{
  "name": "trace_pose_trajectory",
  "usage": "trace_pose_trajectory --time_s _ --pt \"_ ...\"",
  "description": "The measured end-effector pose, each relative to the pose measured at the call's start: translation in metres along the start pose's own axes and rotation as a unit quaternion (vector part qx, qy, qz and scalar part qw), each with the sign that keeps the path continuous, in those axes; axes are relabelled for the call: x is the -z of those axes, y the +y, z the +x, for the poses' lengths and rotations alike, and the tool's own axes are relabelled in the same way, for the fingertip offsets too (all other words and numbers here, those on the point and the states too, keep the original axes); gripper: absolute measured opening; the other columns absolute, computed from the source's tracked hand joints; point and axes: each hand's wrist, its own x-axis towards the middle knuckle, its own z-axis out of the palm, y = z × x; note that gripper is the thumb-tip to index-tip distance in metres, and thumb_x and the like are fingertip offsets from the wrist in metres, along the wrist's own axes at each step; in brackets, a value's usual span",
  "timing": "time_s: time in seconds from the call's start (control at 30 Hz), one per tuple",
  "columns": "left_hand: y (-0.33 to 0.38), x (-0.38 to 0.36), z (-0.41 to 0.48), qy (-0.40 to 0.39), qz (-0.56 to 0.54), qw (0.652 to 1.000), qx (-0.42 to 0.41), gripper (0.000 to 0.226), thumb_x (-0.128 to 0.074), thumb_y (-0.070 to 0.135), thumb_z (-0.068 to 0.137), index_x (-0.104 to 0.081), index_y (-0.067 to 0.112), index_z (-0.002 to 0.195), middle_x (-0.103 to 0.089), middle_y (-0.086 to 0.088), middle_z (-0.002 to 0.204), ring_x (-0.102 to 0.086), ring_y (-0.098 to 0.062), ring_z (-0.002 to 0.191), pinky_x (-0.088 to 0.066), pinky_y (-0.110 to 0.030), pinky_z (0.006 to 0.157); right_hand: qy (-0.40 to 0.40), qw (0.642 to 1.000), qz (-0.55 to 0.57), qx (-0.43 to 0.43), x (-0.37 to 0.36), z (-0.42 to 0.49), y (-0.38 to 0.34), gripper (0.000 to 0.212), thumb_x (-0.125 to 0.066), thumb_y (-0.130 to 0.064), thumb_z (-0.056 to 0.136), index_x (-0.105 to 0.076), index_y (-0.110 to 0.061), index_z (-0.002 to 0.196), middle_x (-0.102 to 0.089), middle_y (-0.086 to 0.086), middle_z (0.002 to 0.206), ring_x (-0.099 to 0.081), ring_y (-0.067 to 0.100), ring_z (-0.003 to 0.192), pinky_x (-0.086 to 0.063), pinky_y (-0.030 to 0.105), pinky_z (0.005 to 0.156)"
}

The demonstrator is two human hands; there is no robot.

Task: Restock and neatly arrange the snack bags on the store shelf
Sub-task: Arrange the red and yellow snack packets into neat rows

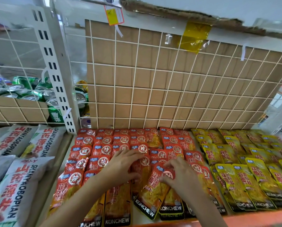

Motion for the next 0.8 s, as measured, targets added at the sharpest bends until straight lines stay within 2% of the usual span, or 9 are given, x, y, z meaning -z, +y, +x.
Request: trace_pose_trajectory --time_s 0.1,0.17,0.27,0.37,0.47,0.57,0.7,0.8 --pt "-0.001 0.000 -0.001 -0.007 -0.002 1.000 0.001 0.067 -0.058 0.047 0.085 -0.027 0.035 0.143 -0.024 0.017 0.149 -0.015 -0.007 0.139 0.006 -0.025 0.110 0.038 0.997 0.065 0.016 -0.002 0.002 -0.001 0.016 -0.065 -0.033 0.084 -0.051 -0.033 0.091 -0.046 -0.021 0.095 -0.048 -0.004 0.092 -0.042 0.016 0.089" --pt "-0.002 -0.001 0.000 -0.007 -0.011 1.000 0.003 0.065 -0.059 0.045 0.085 -0.028 0.036 0.142 -0.026 0.017 0.148 -0.017 -0.007 0.139 0.000 -0.031 0.115 0.048 0.994 0.091 0.025 -0.002 0.006 -0.004 0.019 -0.064 -0.025 0.086 -0.048 -0.034 0.082 -0.049 -0.025 0.085 -0.049 -0.007 0.083 -0.041 0.011 0.080" --pt "-0.005 -0.001 -0.001 0.024 -0.041 0.999 0.014 0.054 -0.054 0.037 0.090 -0.032 0.037 0.140 -0.032 0.014 0.145 -0.024 -0.009 0.137 -0.014 -0.036 0.116 0.022 0.993 0.105 0.048 -0.003 0.016 -0.010 0.013 -0.064 -0.023 0.085 -0.054 -0.030 0.084 -0.053 -0.021 0.086 -0.051 -0.004 0.085 -0.037 0.007 0.077" --pt "-0.009 0.000 -0.004 0.070 -0.052 0.996 0.011 0.043 -0.047 0.024 0.095 -0.039 0.031 0.137 -0.040 0.011 0.142 -0.031 -0.008 0.133 -0.021 -0.033 0.113 -0.013 0.989 0.129 0.076 -0.007 0.028 -0.019 0.006 -0.065 -0.020 0.085 -0.064 -0.024 0.089 -0.056 -0.019 0.087 -0.056 0.000 0.086 -0.045 0.016 0.081" --pt "-0.011 0.001 -0.006 0.092 -0.062 0.994 0.016 0.042 -0.043 0.015 0.096 -0.042 0.027 0.136 -0.044 0.009 0.139 -0.034 -0.009 0.131 -0.021 -0.028 0.110 -0.038 0.986 0.125 0.105 -0.010 0.038 -0.027 0.007 -0.064 -0.020 0.086 -0.067 -0.021 0.091 -0.055 -0.020 0.086 -0.050 -0.009 0.079 -0.038 0.006 0.071" --pt "-0.012 0.001 -0.008 0.102 -0.063 0.992 0.026 0.041 -0.041 0.015 0.097 -0.041 0.028 0.136 -0.043 0.010 0.139 -0.034 -0.009 0.130 -0.022 -0.027 0.108 -0.054 0.984 0.120 0.119 -0.012 0.045 -0.032 0.007 -0.063 -0.016 0.086 -0.068 -0.019 0.089 -0.058 -0.015 0.086 -0.049 -0.010 0.073 -0.036 0.005 0.063" --pt "-0.013 0.000 -0.011 0.114 -0.061 0.991 0.038 0.041 -0.044 0.019 0.097 -0.042 0.026 0.137 -0.043 0.009 0.139 -0.034 -0.011 0.130 -0.023 -0.027 0.107 -0.068 0.983 0.109 0.132 -0.016 0.049 -0.034 0.006 -0.063 -0.015 0.085 -0.069 -0.017 0.089 -0.060 -0.009 0.090 -0.050 -0.006 0.072 -0.038 0.007 0.063" --pt "-0.017 -0.005 -0.013 0.116 -0.038 0.991 0.054 0.041 -0.041 0.028 0.097 -0.040 0.028 0.138 -0.042 0.010 0.140 -0.032 -0.011 0.132 -0.022 -0.029 0.109 -0.052 0.985 0.091 0.140 -0.019 0.049 -0.032 0.006 -0.064 -0.018 0.085 -0.068 -0.018 0.089 -0.059 -0.008 0.095 -0.051 0.000 0.080 -0.036 0.007 0.064"
